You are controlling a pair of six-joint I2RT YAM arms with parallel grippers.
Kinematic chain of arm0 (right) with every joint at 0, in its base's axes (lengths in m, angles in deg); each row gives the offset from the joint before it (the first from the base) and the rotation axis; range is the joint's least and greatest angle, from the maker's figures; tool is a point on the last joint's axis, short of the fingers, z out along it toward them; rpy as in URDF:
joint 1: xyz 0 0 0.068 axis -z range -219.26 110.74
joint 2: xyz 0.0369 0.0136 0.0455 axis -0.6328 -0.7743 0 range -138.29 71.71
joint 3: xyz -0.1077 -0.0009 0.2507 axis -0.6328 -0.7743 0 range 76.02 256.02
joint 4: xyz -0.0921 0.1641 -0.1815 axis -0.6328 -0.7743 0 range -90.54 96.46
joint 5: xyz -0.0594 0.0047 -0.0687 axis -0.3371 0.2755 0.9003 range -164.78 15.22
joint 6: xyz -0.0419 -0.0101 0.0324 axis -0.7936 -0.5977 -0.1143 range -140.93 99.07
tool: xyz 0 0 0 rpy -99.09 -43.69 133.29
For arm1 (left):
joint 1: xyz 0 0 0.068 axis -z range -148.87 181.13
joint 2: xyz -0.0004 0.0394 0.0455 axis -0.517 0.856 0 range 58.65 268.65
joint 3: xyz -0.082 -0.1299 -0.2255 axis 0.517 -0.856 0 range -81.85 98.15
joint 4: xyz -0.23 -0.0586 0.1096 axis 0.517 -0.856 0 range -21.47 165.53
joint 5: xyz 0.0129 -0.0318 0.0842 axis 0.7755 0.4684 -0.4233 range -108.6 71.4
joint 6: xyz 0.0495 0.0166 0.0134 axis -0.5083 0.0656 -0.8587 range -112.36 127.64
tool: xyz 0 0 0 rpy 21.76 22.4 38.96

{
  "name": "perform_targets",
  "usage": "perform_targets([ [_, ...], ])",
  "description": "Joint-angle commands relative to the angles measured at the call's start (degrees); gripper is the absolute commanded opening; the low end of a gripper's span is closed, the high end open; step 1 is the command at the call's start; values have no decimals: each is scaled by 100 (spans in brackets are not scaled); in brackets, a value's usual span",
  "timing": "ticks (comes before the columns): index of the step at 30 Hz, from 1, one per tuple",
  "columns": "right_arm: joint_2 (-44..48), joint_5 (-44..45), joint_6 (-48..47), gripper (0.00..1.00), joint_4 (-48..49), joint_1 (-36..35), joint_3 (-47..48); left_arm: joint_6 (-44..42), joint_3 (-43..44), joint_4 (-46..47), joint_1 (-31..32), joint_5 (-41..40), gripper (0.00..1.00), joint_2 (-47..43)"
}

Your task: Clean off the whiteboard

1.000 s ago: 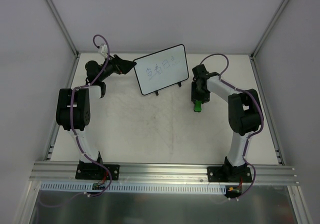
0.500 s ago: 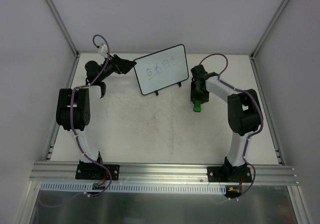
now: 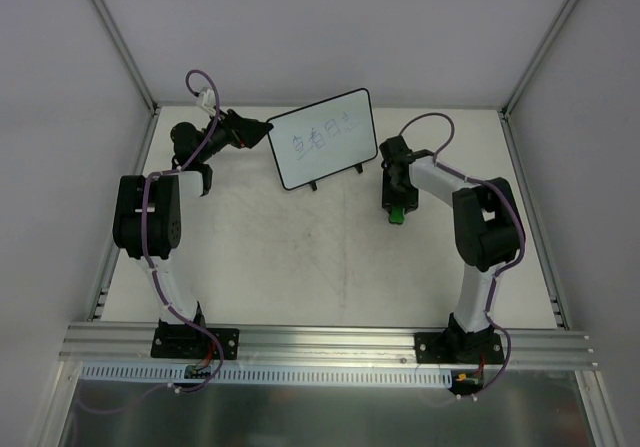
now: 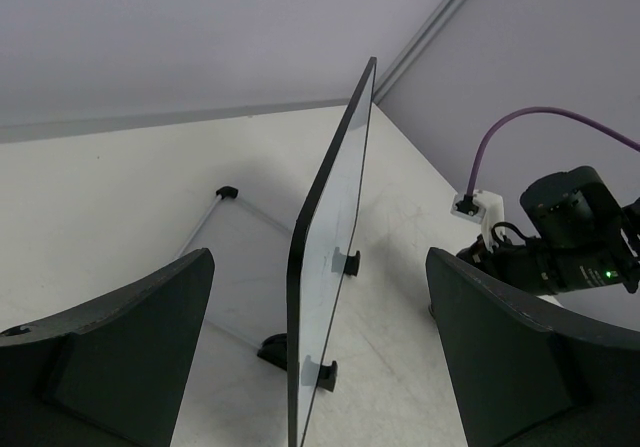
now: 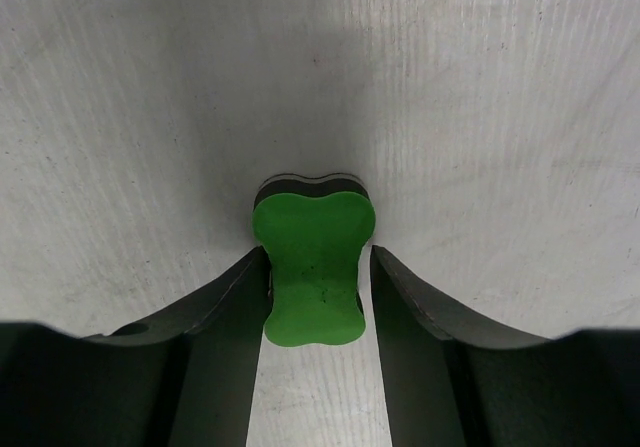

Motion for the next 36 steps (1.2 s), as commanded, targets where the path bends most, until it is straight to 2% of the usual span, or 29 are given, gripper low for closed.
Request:
perform_targets([
  [1,134,188,156,46,82,-44,-62,20,29,595,-46,186,88,2],
  [2,134,179,165,41,108,-35,-62,29,37,595,-46,195,89,2],
  [6,142,205,174,36,135,-44,-71,46,55,595,-46,221,89,2],
  [8,160,205,174,22,144,-44,-44,47,64,595,-46,239,89,11],
  [15,265,267,113,22,135,-79,-9,38,-24,604,-46,283,88,11],
  [20,318,205,33,23,126,-70,44,38,-68,631,-28,344,80,64],
  [24,406,118,-37,23,135,-79,70,-24,-33,560,-19,335,67,186],
  [30,590,21,-116,22,135,-88,184,-103,19,490,25,327,64,292],
  [33,678,12,-177,21,126,-114,272,-164,125,341,60,300,58,354],
  [36,775,64,-221,20,135,-158,334,-208,239,253,60,309,43,398],
])
